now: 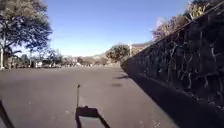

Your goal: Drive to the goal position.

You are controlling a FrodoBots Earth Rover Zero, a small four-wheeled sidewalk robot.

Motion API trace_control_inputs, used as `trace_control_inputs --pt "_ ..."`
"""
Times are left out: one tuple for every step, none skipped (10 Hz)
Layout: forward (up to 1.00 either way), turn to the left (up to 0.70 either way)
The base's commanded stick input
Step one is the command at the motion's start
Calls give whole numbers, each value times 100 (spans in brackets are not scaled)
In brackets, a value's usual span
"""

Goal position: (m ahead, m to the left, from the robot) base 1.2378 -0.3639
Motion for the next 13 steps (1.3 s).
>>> trace_control_inputs --pt "100 0" --pt "100 0" --pt "100 0" --pt "100 0" --pt "100 0" --pt "100 0" --pt "100 0" --pt "100 0" --pt "100 0" --pt "100 0" --pt "100 0" --pt "100 0" --pt "100 0"
